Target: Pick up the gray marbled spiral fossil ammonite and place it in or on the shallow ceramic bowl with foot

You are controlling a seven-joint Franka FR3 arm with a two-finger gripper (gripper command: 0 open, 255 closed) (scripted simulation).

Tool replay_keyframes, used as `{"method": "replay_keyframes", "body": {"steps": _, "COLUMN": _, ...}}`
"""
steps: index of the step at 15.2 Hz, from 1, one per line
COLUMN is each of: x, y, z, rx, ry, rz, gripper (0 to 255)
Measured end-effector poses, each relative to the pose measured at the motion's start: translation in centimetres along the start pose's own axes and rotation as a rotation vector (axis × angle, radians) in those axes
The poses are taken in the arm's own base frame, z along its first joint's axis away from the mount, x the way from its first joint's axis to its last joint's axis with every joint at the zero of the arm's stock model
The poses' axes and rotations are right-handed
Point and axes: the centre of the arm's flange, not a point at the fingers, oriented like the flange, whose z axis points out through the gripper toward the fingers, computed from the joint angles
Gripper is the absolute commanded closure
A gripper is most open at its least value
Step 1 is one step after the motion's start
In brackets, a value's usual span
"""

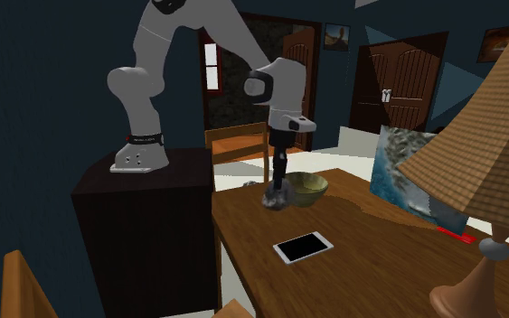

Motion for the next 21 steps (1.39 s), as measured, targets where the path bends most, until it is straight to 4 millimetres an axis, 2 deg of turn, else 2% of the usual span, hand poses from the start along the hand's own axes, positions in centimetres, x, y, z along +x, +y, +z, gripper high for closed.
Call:
{"method": "replay_keyframes", "body": {"steps": 16, "x": -0.6, "y": 0.5, "z": -8.2, "rx": 0.0, "ry": 0.0, "rz": 0.0, "gripper": 255}}
{"method": "replay_keyframes", "body": {"steps": 18, "x": 0.3, "y": -0.8, "z": -8.6, "rx": 0.0, "ry": 0.0, "rz": 0.0, "gripper": 255}}
{"method": "replay_keyframes", "body": {"steps": 21, "x": 1.9, "y": -3.9, "z": -10.0, "rx": 0.0, "ry": 0.0, "rz": -0.001, "gripper": 255}}
